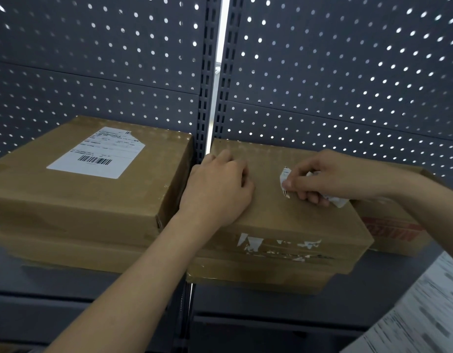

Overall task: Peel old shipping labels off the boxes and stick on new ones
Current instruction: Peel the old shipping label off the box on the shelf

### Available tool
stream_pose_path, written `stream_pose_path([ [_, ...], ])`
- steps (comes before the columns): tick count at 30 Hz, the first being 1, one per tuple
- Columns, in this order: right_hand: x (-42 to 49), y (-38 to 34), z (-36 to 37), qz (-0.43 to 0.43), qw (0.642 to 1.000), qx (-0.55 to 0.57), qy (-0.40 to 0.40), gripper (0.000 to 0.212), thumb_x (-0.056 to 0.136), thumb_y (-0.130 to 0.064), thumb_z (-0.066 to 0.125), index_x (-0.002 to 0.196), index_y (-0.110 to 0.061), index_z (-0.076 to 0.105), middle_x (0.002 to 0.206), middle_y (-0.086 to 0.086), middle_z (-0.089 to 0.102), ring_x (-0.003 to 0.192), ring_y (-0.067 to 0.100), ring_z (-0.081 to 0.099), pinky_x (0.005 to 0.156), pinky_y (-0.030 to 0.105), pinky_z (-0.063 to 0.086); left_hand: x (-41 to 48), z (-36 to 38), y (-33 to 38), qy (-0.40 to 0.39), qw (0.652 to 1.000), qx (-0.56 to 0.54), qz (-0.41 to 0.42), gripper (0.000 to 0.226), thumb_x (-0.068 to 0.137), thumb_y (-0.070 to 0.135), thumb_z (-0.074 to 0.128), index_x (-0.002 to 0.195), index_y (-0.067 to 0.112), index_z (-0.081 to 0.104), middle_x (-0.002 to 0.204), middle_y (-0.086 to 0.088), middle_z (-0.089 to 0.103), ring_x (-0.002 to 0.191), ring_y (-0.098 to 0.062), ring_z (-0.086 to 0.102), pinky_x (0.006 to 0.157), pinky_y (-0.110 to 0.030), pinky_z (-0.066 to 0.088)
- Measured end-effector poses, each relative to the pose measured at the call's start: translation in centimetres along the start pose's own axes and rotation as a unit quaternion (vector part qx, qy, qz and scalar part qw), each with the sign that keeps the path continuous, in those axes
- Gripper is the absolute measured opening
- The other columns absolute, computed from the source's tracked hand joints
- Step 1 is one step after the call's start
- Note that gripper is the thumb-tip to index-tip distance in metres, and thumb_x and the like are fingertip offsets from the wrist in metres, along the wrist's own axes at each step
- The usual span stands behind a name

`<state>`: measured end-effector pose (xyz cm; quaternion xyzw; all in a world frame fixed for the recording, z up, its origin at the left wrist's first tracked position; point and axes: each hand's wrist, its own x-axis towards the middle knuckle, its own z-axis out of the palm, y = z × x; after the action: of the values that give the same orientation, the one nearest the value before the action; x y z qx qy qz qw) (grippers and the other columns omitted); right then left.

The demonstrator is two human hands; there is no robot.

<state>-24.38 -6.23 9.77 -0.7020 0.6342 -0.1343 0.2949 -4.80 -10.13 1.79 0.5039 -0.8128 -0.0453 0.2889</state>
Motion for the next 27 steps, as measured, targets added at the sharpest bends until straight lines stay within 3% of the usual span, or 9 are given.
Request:
stream_pose_path([
  [4,-0.3,0.4,0.7,-0.079,0.990,-0.107,0.041,0.012,0.080,-0.032,0.078,0.078,-0.021,0.073,0.057,-0.019,0.059,0.051,-0.002,0.051,0.050,0.010,0.040,0.0,0.0,0.0,0.002,1.000,0.000,0.001,0.028,0.095,0.039,0.046,0.111,0.024,0.064,0.108,0.005,0.054,0.100,-0.020,0.049,0.087,-0.043,0.048],
  [8,-0.7,0.8,1.2,-0.117,0.973,-0.183,0.073,0.012,0.092,-0.024,0.065,0.081,-0.021,0.071,0.069,-0.041,0.057,0.069,-0.009,0.055,0.061,0.005,0.039,0.0,0.0,0.0,-0.001,1.000,-0.001,0.002,0.028,0.095,0.038,0.045,0.110,0.024,0.063,0.106,0.006,0.054,0.099,-0.018,0.048,0.087,-0.042,0.048],
  [12,-0.5,1.8,0.9,-0.090,0.974,-0.167,0.122,0.016,0.094,-0.026,0.061,0.079,-0.024,0.067,0.061,-0.012,0.065,0.055,0.000,0.059,0.052,0.010,0.043,0.0,0.0,0.0,0.001,1.000,-0.003,0.001,0.028,0.095,0.037,0.045,0.110,0.023,0.064,0.106,0.004,0.054,0.100,-0.020,0.049,0.087,-0.042,0.048],
  [17,-0.2,2.3,1.1,-0.076,0.972,-0.152,0.159,0.017,0.094,-0.032,0.061,0.077,-0.029,0.063,0.057,-0.006,0.065,0.046,-0.001,0.055,0.047,0.012,0.041,0.0,0.0,0.1,0.002,1.000,0.001,0.001,0.029,0.095,0.038,0.045,0.111,0.024,0.063,0.107,0.005,0.054,0.100,-0.018,0.048,0.088,-0.042,0.048],
  [19,-0.2,2.3,0.9,-0.077,0.982,-0.092,0.145,0.012,0.093,-0.037,0.061,0.084,-0.030,0.065,0.060,-0.002,0.066,0.047,0.004,0.055,0.049,0.017,0.045,0.0,0.0,0.1,-0.001,1.000,0.003,-0.001,0.029,0.095,0.039,0.045,0.112,0.024,0.063,0.108,0.005,0.054,0.101,-0.019,0.048,0.088,-0.042,0.048],
  [22,-0.2,2.2,0.6,-0.064,0.991,-0.018,0.114,0.021,0.089,-0.045,0.063,0.103,-0.031,0.068,0.068,-0.011,0.068,0.055,0.005,0.057,0.055,0.020,0.047,0.0,0.0,0.1,0.001,1.000,0.004,0.000,0.029,0.095,0.039,0.045,0.113,0.024,0.063,0.109,0.005,0.054,0.101,-0.019,0.049,0.088,-0.042,0.048],
  [25,0.0,2.1,1.1,-0.082,0.977,-0.155,0.120,0.038,0.078,-0.053,0.071,0.112,-0.036,0.070,0.095,-0.026,0.068,0.087,-0.006,0.059,0.074,0.006,0.042,0.0,0.0,0.1,0.002,1.000,0.006,-0.001,0.030,0.095,0.039,0.045,0.114,0.024,0.063,0.110,0.004,0.054,0.102,-0.019,0.048,0.088,-0.042,0.048],
  [27,0.3,1.9,1.5,-0.111,0.970,-0.175,0.130,0.023,0.083,-0.041,0.073,0.103,-0.030,0.076,0.098,-0.025,0.069,0.093,-0.008,0.056,0.077,0.000,0.038,0.0,0.0,0.1,0.003,1.000,0.004,-0.001,0.031,0.095,0.040,0.045,0.114,0.024,0.063,0.110,0.005,0.054,0.103,-0.019,0.048,0.088,-0.042,0.048],
])
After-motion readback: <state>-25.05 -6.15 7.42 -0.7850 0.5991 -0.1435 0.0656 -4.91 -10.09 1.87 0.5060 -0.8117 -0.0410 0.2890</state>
